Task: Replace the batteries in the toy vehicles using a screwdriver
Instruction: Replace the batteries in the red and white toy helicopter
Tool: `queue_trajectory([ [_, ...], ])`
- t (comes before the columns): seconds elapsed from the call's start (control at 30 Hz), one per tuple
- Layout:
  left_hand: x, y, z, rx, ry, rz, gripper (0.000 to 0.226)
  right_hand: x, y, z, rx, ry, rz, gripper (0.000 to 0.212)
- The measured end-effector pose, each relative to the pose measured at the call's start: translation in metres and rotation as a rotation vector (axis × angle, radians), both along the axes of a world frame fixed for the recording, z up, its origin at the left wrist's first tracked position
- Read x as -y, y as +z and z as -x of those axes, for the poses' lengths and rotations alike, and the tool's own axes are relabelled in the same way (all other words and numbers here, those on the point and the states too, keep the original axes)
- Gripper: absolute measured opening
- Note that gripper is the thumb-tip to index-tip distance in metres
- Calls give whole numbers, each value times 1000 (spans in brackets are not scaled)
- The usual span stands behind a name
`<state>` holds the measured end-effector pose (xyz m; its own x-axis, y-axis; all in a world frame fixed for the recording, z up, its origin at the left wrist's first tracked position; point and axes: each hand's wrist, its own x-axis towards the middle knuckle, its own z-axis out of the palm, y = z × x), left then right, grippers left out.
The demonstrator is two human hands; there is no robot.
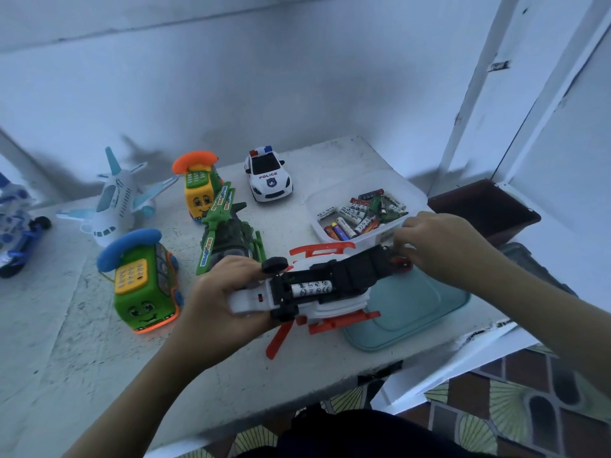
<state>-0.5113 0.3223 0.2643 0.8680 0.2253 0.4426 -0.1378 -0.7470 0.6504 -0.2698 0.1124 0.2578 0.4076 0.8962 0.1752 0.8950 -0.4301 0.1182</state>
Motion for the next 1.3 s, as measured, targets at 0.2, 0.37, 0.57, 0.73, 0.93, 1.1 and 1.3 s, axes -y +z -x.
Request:
queue_trajectory([
  [0.2, 1, 3, -4, 8, 5, -9, 52, 1, 6, -6, -87, -33, -4, 14],
  [0.37, 0, 3, -5, 1, 7, 15, 39, -1, 4, -9, -90, 35, 22, 17],
  [0.57, -2, 2, -6, 15, -12, 18, 44, 2, 28, -3, -449, 20, -114, 10],
  [0.73, -2, 1, -6, 18, -13, 7, 45, -7, 54, 25, -723, 109, -444, 44],
  [0.93, 0, -3, -2, 37, 14, -8, 39, -25, 82, 69, -878, 171, -706, 28],
  [1.1, 2, -3, -2, 51, 30, -16, 34, -35, 83, 90, -719, 180, -465, 26],
  [1.3, 6, -6, 1, 73, 65, 8, 34, -41, 59, 97, -460, 138, -432, 26],
])
